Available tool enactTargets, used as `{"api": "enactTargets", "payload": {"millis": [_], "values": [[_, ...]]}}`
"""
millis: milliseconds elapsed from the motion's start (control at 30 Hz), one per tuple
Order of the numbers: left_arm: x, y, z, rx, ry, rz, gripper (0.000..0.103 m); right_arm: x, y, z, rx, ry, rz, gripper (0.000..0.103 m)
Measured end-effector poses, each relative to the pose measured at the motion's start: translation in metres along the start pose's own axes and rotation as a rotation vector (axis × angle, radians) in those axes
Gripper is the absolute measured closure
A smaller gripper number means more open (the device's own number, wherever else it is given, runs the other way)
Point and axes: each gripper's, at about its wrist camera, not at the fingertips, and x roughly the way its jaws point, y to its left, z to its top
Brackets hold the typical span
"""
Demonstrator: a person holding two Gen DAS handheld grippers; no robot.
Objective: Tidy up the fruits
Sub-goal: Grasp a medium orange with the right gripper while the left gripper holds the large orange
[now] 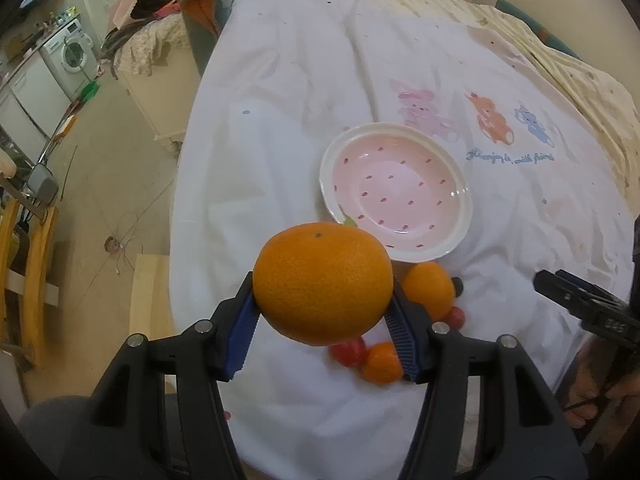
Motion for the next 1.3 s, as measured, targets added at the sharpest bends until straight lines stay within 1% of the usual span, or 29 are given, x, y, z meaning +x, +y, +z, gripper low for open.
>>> {"api": "enactTargets", "payload": {"millis": [100, 133, 267, 367, 467, 500, 567, 767, 900, 1033, 1067, 1167, 1200, 1300], "values": [[0.010, 0.008, -0.003, -0.012, -0.010, -0.001, 0.048, 0.003, 0.008, -0.001, 0.000, 0.031, 0.052, 0.018], [0.010, 0.011, -0.006, -0.018, -0.009, -0.004, 0.048, 0.006, 0.012, -0.001, -0.002, 0.051, 0.066, 0.018], [0.019, 0.020, -0.012, -0.081, 0.024, -0.047, 0.048, 0.020, 0.028, -0.006, 0.001, 0.109, 0.070, 0.018], [0.021, 0.019, -0.017, -0.079, 0.023, -0.041, 0.048, 0.035, 0.042, -0.006, -0.006, 0.149, 0.078, 0.018], [0.019, 0.023, -0.018, -0.085, 0.023, -0.033, 0.048, 0.051, 0.060, -0.005, -0.031, 0.175, 0.061, 0.019], [0.018, 0.024, -0.018, -0.087, 0.019, -0.028, 0.048, 0.056, 0.064, -0.005, -0.031, 0.186, 0.059, 0.020], [0.017, 0.026, -0.017, -0.093, 0.015, -0.029, 0.048, 0.067, 0.073, -0.003, -0.045, 0.203, 0.035, 0.021], [0.012, 0.028, -0.018, -0.098, 0.000, -0.036, 0.048, 0.098, 0.085, 0.004, -0.097, 0.231, -0.097, 0.021], [0.009, 0.031, -0.018, -0.108, -0.010, -0.043, 0.048, 0.111, 0.093, 0.007, -0.158, 0.232, -0.154, 0.021], [0.009, 0.034, -0.019, -0.117, -0.006, -0.047, 0.048, 0.116, 0.094, 0.013, -0.157, 0.222, -0.178, 0.022], [0.009, 0.034, -0.019, -0.118, -0.005, -0.045, 0.048, 0.116, 0.095, 0.015, -0.160, 0.219, -0.181, 0.025], [0.009, 0.036, -0.019, -0.124, -0.002, -0.047, 0.048, 0.112, 0.100, 0.012, -0.194, 0.210, -0.156, 0.047], [0.010, 0.037, -0.019, -0.125, -0.001, -0.046, 0.048, 0.111, 0.102, 0.011, -0.200, 0.216, -0.137, 0.050], [0.011, 0.037, -0.019, -0.126, 0.002, -0.044, 0.048, 0.106, 0.110, 0.008, -0.244, 0.208, -0.150, 0.051]]}}
